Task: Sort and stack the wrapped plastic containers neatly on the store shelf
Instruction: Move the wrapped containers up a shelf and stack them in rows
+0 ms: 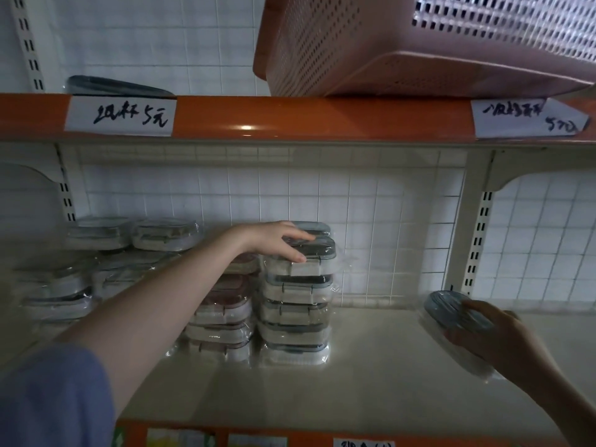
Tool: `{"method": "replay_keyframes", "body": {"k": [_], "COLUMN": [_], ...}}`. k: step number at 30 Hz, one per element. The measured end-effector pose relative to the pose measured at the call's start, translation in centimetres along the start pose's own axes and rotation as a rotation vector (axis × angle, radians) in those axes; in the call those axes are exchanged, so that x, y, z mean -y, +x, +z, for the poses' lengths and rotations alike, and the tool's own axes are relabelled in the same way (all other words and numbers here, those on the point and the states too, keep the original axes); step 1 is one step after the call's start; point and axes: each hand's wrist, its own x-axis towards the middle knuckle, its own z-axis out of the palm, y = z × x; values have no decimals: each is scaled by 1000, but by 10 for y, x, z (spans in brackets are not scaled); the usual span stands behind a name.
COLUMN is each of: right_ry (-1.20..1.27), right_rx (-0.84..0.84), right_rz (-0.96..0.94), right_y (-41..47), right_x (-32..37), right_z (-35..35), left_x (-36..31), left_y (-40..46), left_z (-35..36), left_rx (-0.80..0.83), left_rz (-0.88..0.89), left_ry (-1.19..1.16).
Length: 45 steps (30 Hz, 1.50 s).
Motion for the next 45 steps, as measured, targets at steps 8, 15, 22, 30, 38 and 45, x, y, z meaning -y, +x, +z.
{"method": "replay_keyframes", "body": {"k": [8, 15, 22, 30, 38, 45], "right_ry": [5, 27, 104, 199, 398, 474], "right_rx": [62, 114, 82, 156, 255, 416], "right_rz": [-32, -64, -153, -307, -451, -559], "right_y": [12, 17, 51, 93, 115, 146], "right_x": [-8, 22, 55, 109, 165, 203], "right_z": [18, 9, -12, -19, -15, 5], "left_x": [5, -1, 2, 8, 15, 19], "left_y": [1, -26, -56, -96, -117, -130], "left_z": [4, 31, 51, 72, 102, 108], "left_rx": [-84, -508, -769, -912, -933, -957], "left_rz": [44, 78, 4, -125, -240, -335], "left_ry": [64, 197, 258, 339, 420, 440]}}
